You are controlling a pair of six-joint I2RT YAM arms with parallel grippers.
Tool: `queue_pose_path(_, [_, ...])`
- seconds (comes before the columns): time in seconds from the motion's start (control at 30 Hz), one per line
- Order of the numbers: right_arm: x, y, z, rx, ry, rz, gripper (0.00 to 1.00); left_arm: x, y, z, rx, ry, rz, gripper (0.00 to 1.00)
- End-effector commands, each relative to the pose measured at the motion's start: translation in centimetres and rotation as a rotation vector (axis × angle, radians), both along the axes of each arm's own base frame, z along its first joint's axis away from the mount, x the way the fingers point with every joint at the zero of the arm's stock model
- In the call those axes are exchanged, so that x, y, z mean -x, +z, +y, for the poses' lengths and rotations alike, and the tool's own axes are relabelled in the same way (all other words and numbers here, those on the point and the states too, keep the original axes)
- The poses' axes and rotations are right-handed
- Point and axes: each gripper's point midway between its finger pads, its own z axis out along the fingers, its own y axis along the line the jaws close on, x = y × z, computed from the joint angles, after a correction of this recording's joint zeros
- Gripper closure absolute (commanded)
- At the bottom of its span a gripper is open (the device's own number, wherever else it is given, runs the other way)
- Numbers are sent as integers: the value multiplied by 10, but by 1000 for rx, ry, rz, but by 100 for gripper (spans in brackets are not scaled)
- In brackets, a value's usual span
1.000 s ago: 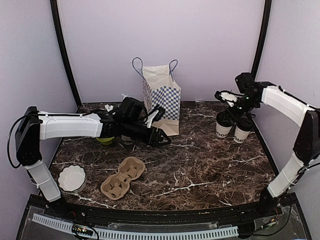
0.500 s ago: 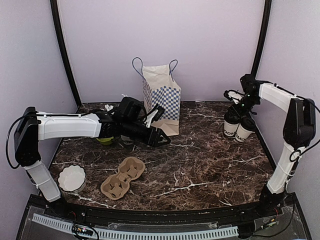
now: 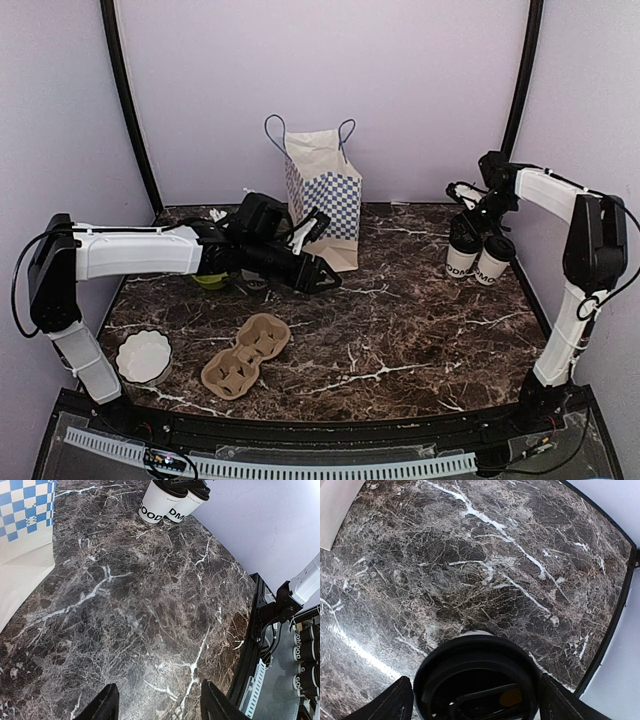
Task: Pack the takeout coffee
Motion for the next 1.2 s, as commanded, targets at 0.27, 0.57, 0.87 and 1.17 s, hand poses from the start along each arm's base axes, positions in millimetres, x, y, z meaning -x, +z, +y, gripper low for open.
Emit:
queue_pose_path(0.27, [6,55,-14,55,-42,-129,1,-12,69,-8,35,-30,-112,42])
queue_pose_path(0.57, [14,135,21,-184,-9,-315,1,-32,162,1,46,22,-336,43])
queue_pose_path(0.87, [50,175,129,-263,278,-357,7,-66,187,28,-97,188,-489,46])
queue_pose_path(1.17, [28,216,207,-413,321,-428,14,-62,201,79,-173,342,-571,44])
